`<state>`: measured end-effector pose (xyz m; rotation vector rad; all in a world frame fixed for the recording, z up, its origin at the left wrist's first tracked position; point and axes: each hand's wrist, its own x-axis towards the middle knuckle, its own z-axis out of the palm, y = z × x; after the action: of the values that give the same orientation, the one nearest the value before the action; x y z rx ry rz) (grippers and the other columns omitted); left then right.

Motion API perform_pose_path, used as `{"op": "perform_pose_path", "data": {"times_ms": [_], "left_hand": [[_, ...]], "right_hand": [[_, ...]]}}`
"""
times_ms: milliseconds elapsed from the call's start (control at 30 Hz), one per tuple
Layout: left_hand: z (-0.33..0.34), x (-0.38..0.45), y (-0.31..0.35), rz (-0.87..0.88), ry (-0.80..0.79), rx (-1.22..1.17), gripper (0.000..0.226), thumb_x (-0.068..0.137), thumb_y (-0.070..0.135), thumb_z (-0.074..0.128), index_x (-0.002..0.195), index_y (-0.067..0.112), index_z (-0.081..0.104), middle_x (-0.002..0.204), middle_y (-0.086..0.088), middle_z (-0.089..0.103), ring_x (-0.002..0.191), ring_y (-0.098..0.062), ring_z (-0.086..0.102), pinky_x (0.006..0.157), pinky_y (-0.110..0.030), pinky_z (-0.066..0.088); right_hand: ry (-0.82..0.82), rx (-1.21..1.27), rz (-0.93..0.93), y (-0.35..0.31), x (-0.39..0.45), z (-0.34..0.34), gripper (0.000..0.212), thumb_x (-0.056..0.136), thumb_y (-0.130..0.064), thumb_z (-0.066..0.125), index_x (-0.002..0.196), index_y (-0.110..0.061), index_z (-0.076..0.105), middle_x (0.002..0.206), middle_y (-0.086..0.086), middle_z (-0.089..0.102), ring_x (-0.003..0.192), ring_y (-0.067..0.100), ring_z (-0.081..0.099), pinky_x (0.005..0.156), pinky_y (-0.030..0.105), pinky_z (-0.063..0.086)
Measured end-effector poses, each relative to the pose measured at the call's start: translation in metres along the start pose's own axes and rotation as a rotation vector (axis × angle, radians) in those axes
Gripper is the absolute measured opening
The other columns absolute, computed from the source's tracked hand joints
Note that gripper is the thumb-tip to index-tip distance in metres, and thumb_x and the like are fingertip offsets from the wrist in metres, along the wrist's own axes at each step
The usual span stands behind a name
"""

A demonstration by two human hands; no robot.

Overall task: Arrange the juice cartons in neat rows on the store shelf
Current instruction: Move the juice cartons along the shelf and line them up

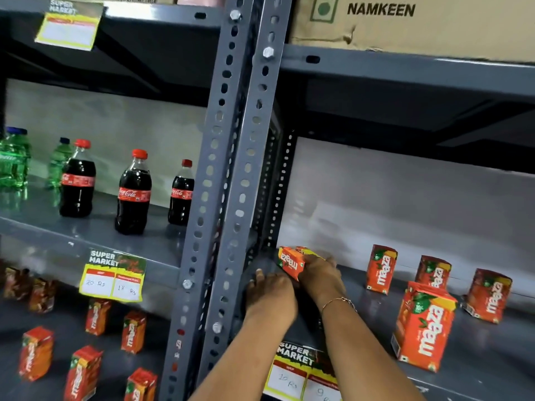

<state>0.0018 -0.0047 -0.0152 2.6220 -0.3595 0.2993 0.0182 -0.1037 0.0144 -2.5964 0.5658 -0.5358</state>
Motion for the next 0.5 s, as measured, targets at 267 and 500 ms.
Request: {"op": "perform_pose_path", "data": {"times_ms": [267,500], "left_hand": [[-0.003,-0.004,0.001,0.009,0.004,0.002,0.046,0.090,0.011,0.039,0.136,0.008,0.043,0.148,-0.013,0.038,0.144,-0.030,0.017,0.113,-0.045,0.022],[-0.005,-0.007,0.002,0.003,0.009,-0.004,0.046,0.091,0.011,0.041,0.136,0.009,0.042,0.149,-0.013,0.037,0.144,-0.030,0.019,0.113,-0.044,0.023]], "right_hand": [[0.021,0.010,0.011,0.016,0.006,-0.004,0.054,0.089,-0.009,0.054,0.139,-0.028,0.047,0.143,0.009,0.032,0.128,0.037,0.035,0.103,0.040,0.036],[0.107,0.220,0.082,0.014,0.016,-0.009,0.024,0.086,-0.011,0.057,0.106,-0.005,0.069,0.109,0.016,0.070,0.101,0.032,0.064,0.077,0.027,0.047]]}}
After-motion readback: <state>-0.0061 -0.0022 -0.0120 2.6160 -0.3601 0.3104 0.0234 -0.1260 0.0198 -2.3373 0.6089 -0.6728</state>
